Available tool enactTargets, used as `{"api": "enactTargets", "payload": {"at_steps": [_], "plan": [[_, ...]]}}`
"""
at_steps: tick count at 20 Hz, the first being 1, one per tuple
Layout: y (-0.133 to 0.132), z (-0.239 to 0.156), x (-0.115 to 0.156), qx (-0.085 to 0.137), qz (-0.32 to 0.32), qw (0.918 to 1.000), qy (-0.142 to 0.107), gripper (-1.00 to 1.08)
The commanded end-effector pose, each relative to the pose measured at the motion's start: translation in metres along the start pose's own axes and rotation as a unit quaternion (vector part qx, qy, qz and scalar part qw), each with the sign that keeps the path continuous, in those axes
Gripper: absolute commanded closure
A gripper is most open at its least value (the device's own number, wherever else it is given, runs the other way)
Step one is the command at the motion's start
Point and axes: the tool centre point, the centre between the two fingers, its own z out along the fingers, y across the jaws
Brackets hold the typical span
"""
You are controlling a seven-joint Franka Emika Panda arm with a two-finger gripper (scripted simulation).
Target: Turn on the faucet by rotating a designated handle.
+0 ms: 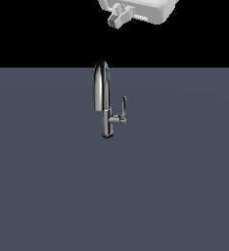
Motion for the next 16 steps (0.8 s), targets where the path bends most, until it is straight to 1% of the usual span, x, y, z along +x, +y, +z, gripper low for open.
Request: {"api": "enactTargets", "payload": {"at_steps": [1,5,9,13,16], "plan": [[-0.003,0.0,0.017,0.022,0.02,0.9994,-0.02,1.08],[-0.007,0.002,0.046,0.058,0.052,0.9956,-0.052,1.08],[-0.009,0.006,0.075,0.095,0.085,0.9881,-0.085,1.08],[-0.009,0.011,0.106,0.135,0.121,0.9761,-0.121,1.08],[-0.008,0.017,0.13,0.165,0.148,0.9637,-0.148,1.08]]}}
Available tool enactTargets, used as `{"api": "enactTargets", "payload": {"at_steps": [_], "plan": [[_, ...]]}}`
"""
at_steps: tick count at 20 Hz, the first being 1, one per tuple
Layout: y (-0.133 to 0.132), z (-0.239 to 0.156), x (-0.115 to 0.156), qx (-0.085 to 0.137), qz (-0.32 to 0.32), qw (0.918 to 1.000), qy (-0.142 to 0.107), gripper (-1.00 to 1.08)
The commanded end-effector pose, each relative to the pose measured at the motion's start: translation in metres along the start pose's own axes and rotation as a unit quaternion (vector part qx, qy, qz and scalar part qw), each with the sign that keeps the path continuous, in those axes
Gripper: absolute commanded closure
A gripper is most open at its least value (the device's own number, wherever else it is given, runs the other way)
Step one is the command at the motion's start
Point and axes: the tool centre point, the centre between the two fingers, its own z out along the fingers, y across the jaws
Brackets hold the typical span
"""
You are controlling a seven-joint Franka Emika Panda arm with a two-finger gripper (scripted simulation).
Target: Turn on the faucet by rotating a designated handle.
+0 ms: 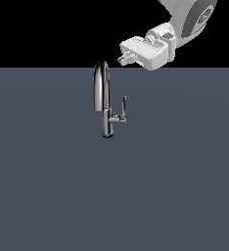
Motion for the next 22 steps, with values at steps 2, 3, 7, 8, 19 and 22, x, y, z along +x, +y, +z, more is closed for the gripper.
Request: {"api": "enactTargets", "payload": {"at_steps": [2,3,7,8,19,22], "plan": [[-0.005,0.001,0.03,0.038,0.035,0.9981,-0.035,1.08],[-0.006,0.001,0.038,0.05,0.045,0.9967,-0.045,1.08],[-0.009,0.005,0.074,0.095,0.086,0.988,-0.085,1.08],[-0.009,0.007,0.082,0.106,0.096,0.9853,-0.094,1.08],[-0.008,0.024,0.145,0.186,0.169,0.954,-0.163,1.08],[-0.007,0.027,0.152,0.194,0.177,0.9496,-0.171,1.08]]}}
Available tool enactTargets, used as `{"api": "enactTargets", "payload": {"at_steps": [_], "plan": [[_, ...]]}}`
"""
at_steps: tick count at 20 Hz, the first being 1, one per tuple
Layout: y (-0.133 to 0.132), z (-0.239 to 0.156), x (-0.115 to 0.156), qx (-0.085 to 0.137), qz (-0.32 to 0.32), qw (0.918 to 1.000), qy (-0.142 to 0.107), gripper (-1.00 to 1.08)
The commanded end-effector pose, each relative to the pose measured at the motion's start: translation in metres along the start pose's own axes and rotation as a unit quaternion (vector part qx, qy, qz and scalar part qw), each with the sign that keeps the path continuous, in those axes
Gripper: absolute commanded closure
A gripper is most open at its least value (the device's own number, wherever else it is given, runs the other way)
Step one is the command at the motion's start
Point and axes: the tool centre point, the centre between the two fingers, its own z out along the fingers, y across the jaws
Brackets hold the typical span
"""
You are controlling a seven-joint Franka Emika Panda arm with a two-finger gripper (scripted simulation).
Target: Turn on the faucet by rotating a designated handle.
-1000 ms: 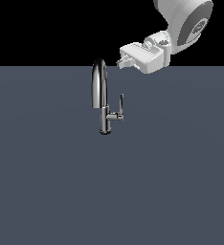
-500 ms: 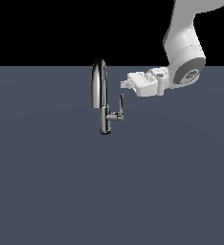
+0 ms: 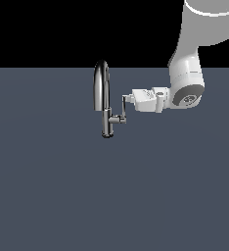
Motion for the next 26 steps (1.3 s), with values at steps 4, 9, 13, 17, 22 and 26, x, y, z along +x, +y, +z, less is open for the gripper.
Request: {"api": "enactTargets", "payload": {"at_steps": [4,9,13,17,22,26], "plan": [[-0.002,0.001,0.005,0.008,0.007,0.9999,-0.007,1.08],[0.003,0.001,0.005,0.008,0.007,0.9999,-0.007,1.08],[0.011,0.001,0.004,0.008,0.007,0.9999,-0.007,1.08],[0.02,0.001,0.003,0.008,0.006,0.9999,-0.007,1.08],[0.031,0.002,0.001,0.008,0.006,0.9999,-0.007,1.08],[0.041,0.002,0.0,0.008,0.006,0.9999,-0.007,1.08]]}}
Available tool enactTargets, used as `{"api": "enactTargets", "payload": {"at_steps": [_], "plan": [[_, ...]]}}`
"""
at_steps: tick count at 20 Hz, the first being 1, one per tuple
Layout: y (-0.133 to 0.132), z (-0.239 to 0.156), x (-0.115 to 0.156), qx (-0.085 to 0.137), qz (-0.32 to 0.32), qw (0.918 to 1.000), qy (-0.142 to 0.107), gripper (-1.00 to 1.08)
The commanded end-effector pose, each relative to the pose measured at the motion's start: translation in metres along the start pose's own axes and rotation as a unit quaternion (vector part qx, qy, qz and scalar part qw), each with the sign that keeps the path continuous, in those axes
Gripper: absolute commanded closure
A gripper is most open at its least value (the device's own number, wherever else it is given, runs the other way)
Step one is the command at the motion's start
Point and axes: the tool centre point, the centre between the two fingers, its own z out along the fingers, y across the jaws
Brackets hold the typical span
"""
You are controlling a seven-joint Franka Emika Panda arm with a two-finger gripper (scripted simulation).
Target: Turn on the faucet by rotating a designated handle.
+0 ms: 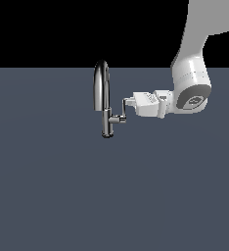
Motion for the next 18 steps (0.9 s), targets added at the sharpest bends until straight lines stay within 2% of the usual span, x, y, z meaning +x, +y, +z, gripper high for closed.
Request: {"api": "enactTargets", "payload": {"at_steps": [1,8,9,18], "plan": [[0.008,0.002,-0.003,-0.004,0.0,1.0,-0.002,1.08],[0.023,0.002,-0.005,-0.004,0.0,1.0,-0.002,1.08],[0.019,-0.004,-0.004,0.003,-0.001,1.0,0.001,1.08],[0.05,-0.001,0.017,-0.001,-0.001,1.0,-0.001,1.08]]}}
